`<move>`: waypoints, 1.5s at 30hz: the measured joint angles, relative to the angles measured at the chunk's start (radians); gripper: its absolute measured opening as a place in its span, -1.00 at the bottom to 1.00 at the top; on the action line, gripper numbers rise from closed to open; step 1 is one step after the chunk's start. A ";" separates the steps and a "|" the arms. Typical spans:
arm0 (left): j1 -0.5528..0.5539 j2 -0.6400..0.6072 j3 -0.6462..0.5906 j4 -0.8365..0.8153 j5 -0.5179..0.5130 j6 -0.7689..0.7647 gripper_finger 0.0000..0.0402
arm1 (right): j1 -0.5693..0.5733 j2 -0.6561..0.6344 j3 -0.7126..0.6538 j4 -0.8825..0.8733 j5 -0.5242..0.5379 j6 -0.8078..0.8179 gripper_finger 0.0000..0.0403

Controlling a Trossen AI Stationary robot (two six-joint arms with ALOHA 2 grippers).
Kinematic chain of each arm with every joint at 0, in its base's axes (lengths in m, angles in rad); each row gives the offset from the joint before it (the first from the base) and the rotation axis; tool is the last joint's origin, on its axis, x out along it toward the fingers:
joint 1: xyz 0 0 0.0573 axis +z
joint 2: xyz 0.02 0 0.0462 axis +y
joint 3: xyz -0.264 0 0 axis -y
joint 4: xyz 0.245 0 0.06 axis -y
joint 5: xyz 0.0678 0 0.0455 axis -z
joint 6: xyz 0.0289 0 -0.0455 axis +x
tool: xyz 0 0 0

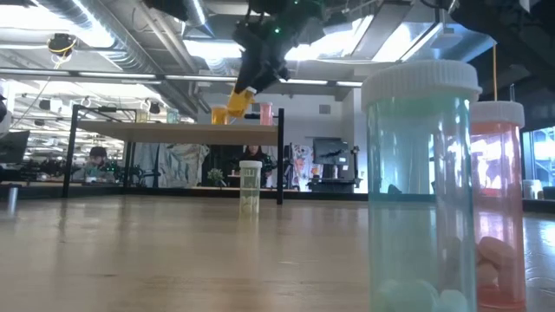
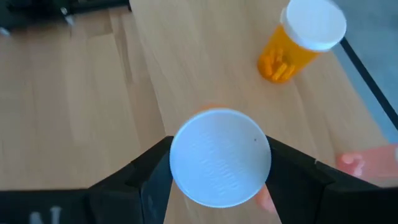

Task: Pick and place medicine bottles onto shelf by color
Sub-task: Put the top big orange pill bottle on the shelf aligned with the orange pill bottle on the shelf

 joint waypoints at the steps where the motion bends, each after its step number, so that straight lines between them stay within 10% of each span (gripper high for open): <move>1: 0.000 0.000 0.000 0.000 0.000 0.000 -0.14 | 0.000 -0.001 -0.006 0.018 0.000 0.000 0.10; 45: 0.000 0.037 0.000 0.000 -0.058 -0.003 -0.14 | -0.001 -0.001 -0.055 0.075 -0.027 0.045 0.11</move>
